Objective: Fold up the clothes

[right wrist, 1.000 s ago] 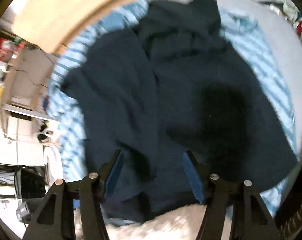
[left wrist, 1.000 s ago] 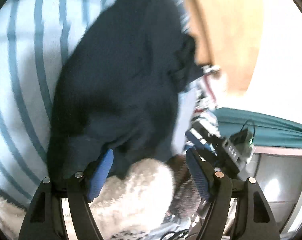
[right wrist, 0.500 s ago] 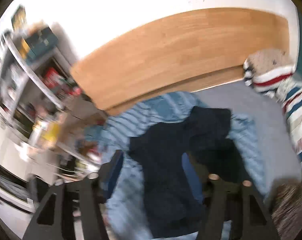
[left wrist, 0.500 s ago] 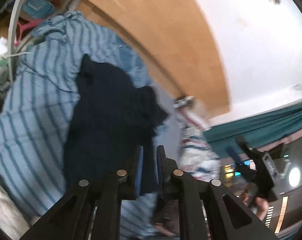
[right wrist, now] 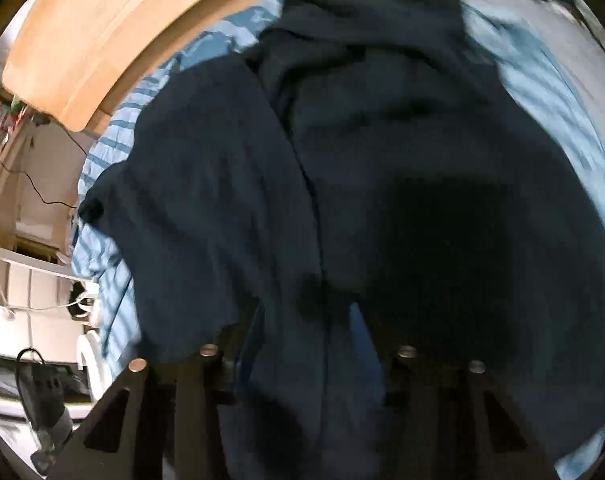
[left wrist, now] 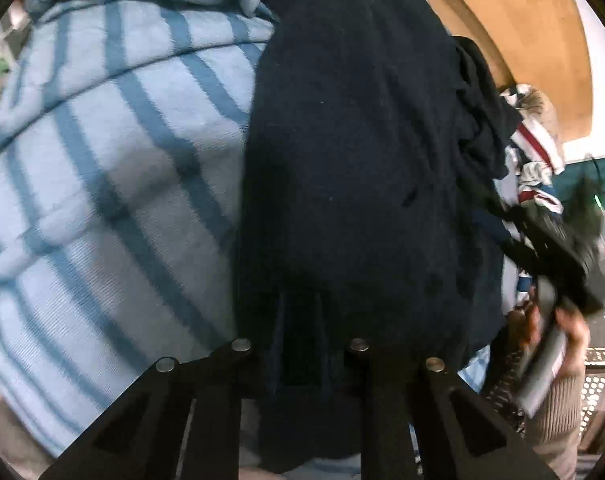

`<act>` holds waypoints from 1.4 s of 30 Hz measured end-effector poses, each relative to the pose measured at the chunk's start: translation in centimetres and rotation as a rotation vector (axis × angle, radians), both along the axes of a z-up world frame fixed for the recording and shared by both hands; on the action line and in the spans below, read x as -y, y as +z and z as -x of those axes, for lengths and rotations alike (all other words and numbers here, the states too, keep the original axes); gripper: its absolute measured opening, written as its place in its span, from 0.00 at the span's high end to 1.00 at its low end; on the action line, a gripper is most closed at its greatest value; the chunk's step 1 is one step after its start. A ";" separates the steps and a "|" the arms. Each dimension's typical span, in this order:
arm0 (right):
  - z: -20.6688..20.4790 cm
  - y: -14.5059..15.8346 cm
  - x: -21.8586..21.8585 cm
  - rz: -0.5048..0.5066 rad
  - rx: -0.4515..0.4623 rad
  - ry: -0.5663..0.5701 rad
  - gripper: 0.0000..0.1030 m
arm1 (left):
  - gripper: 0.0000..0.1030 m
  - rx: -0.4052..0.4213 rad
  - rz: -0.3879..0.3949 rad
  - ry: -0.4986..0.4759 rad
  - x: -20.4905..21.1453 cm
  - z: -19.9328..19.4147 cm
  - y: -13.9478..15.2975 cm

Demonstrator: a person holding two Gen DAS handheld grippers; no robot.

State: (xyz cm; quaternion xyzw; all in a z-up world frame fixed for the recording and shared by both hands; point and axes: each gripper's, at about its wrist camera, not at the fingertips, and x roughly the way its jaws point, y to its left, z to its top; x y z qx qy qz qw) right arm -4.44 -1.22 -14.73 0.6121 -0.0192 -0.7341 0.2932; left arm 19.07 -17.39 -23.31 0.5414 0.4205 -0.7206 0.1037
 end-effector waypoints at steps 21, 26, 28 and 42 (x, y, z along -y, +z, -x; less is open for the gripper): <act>9.0 3.6 7.8 -0.178 -0.217 0.009 0.43 | 0.68 -0.047 -0.109 0.086 1.8 1.7 0.9; 3.1 2.6 0.3 -0.008 -0.012 -0.014 0.45 | 0.56 -0.048 -0.117 0.025 0.7 -0.2 0.6; -0.9 1.0 -2.9 0.015 0.094 -0.010 0.53 | 0.56 -0.039 -0.126 -0.016 0.2 -0.8 0.4; -9.2 -2.9 -2.8 -0.177 0.093 0.127 0.60 | 0.56 -0.040 -0.198 -0.002 -2.3 -2.3 -0.1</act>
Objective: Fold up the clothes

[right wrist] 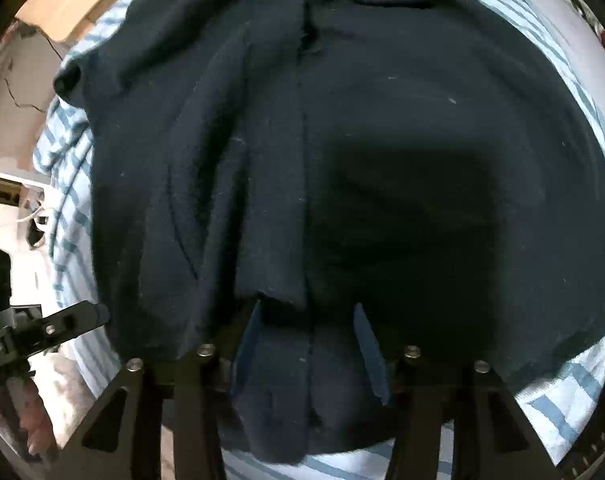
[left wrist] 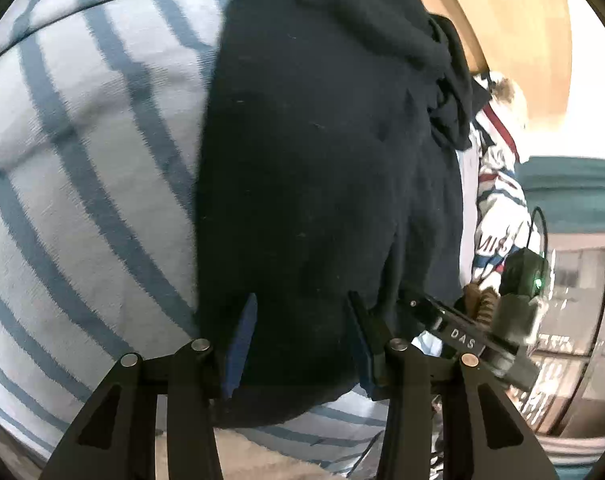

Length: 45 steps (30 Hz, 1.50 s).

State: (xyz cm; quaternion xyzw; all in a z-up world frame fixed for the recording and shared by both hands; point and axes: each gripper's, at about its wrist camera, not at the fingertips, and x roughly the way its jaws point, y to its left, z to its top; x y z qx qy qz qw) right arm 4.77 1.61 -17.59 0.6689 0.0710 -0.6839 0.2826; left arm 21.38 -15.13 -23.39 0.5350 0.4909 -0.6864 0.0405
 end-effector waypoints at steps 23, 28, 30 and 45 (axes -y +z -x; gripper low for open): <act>-1.9 3.3 -4.4 0.057 -0.009 0.005 0.48 | 0.65 0.068 0.190 -0.135 -4.7 2.8 3.1; -2.4 -0.2 -9.3 0.024 0.161 -0.046 0.38 | 0.84 0.141 0.195 -0.377 -9.3 4.9 2.3; -2.8 -1.1 -9.6 0.040 0.181 -0.040 0.51 | 0.84 0.199 0.166 -0.428 -10.4 5.6 0.9; -1.1 1.0 -9.4 0.052 0.087 -0.096 0.96 | 0.85 0.292 -0.008 -0.382 -8.2 3.5 -2.6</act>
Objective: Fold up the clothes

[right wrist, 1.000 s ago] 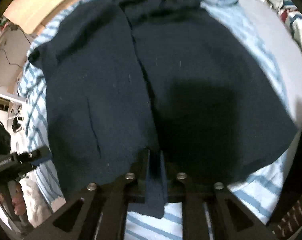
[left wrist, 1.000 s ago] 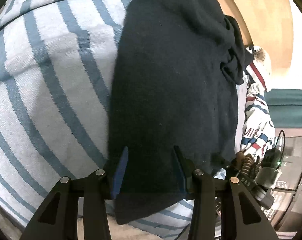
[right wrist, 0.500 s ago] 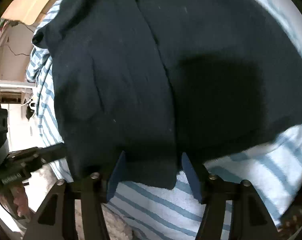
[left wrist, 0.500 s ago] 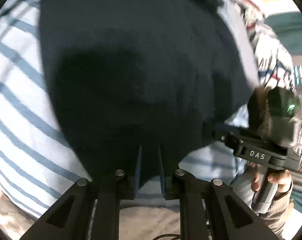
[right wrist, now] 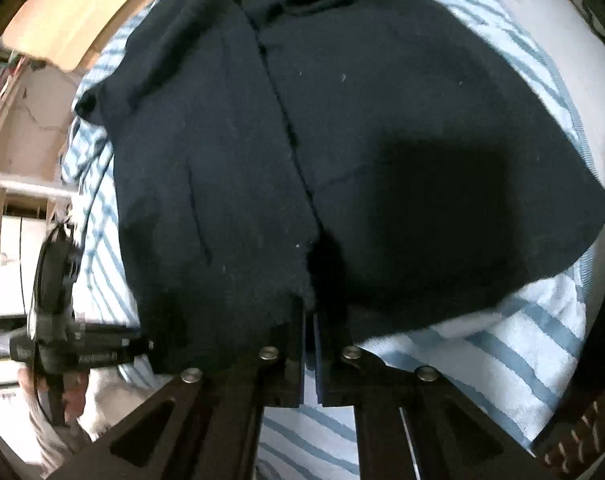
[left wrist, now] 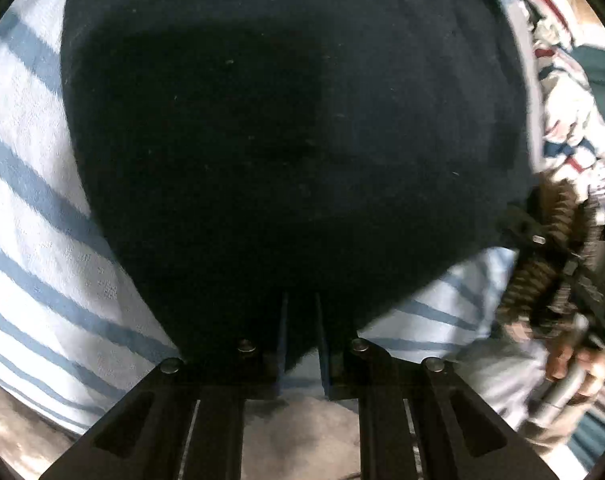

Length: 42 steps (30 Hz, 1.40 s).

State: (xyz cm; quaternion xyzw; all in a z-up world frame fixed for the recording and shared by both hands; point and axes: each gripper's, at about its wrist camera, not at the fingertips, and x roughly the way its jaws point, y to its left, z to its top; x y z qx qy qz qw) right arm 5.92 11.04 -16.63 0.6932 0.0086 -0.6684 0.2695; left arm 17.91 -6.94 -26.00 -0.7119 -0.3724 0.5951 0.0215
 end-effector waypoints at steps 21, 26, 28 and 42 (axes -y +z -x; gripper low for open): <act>-4.5 0.1 3.9 0.088 0.069 0.107 0.59 | 0.85 -0.039 -0.079 -0.003 -1.1 -0.7 1.0; -7.2 -3.3 7.2 0.163 0.132 0.175 0.61 | 0.85 -0.010 0.012 -0.122 -3.2 0.6 0.5; -6.6 -5.2 6.8 0.082 0.159 0.163 0.61 | 0.91 0.124 0.075 -0.171 -3.3 -0.1 -1.9; -0.4 -5.1 7.0 -0.049 -0.024 0.072 0.64 | 0.93 -0.144 0.145 0.084 3.5 2.5 4.6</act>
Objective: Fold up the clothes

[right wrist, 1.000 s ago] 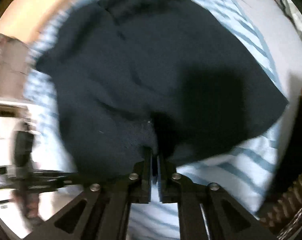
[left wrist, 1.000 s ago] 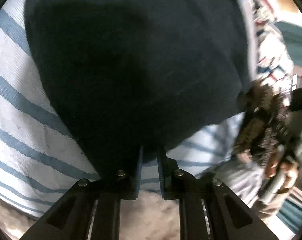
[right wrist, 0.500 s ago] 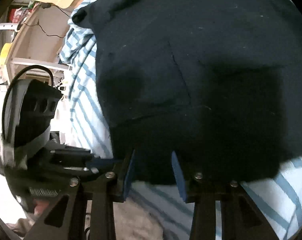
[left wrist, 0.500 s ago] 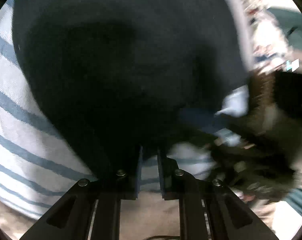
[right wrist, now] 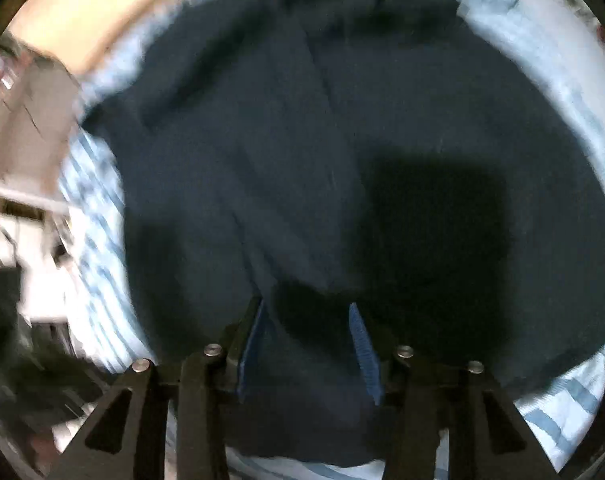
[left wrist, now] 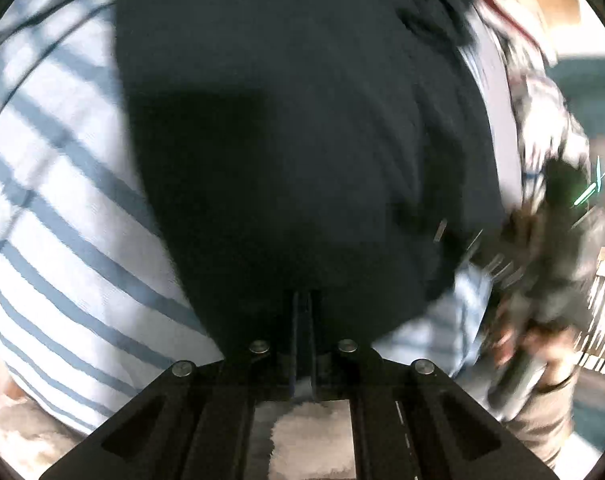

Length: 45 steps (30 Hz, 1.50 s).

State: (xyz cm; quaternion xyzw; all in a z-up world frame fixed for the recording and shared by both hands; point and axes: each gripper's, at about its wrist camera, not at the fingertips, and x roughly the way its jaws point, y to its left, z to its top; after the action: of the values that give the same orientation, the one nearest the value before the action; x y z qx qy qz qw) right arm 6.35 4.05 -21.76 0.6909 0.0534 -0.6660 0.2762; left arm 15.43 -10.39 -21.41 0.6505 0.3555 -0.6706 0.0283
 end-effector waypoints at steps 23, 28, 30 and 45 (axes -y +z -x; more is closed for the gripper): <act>18.7 10.4 13.8 0.188 -0.337 0.008 0.20 | 0.53 -0.290 0.074 0.519 20.1 10.4 0.2; 21.9 6.4 19.3 0.154 -0.262 0.091 0.46 | 0.88 -0.379 0.126 0.577 21.4 10.4 0.8; 21.9 5.7 21.3 0.161 -0.280 0.149 0.88 | 0.90 -0.396 0.147 0.606 22.2 9.6 1.3; 22.2 10.8 10.7 0.292 -0.308 -0.058 0.16 | 0.24 -0.497 0.206 0.871 20.6 5.1 7.4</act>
State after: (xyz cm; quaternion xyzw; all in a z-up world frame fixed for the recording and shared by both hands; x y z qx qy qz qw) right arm -15.83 -6.67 -10.95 0.5351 -0.0219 -0.7719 0.3426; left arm 10.32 -31.02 -13.98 0.2565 0.5219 -0.7625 0.2835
